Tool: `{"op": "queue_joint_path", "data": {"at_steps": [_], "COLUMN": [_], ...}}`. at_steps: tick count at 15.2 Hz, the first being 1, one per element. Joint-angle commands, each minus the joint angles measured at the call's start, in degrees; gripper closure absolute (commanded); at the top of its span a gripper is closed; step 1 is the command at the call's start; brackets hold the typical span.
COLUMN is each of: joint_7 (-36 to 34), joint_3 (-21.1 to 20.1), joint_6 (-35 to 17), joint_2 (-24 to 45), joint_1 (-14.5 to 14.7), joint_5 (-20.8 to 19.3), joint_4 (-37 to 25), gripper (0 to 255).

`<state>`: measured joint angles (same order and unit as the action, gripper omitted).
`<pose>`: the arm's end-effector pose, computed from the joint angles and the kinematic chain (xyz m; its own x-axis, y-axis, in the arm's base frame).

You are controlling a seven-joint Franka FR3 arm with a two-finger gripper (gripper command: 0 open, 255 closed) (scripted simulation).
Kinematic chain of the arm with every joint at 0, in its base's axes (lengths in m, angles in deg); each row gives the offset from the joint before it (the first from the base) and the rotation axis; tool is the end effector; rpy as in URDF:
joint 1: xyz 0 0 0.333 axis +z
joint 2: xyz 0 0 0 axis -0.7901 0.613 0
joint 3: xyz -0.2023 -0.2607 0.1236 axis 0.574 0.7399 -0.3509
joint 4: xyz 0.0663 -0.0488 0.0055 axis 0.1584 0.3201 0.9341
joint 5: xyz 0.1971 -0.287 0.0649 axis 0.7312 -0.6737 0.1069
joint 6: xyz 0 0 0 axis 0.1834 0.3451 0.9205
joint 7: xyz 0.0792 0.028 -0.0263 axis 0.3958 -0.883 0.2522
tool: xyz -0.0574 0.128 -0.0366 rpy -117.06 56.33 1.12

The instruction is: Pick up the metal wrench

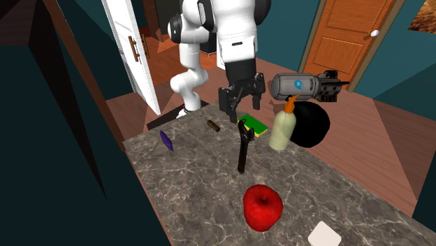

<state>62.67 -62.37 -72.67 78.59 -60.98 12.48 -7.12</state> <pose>0.5194 -0.2727 0.6615 0.9536 -0.1805 0.2410 -0.1786 -0.9835 -0.0297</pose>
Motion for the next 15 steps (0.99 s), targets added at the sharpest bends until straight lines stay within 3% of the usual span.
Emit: {"op": "queue_joint_path", "data": {"at_steps": [1, 4, 5, 15], "joint_7": [0.08, 0.11, 0.12, 0.09], "joint_3": [-0.06, -0.12, -0.12, -0.08], "joint_6": [-1.74, -3.17, -3.17, -2.27], "joint_2": [-0.62, -1.14, -1.15, -0.83], "joint_1": [0.23, 0.42, 0.41, 0.30], "joint_5": [-0.25, -0.48, -0.48, -0.34], "joint_4": [2.27, 4.17, 4.18, 2.98], "gripper": [0, 0, 255, 255]}}
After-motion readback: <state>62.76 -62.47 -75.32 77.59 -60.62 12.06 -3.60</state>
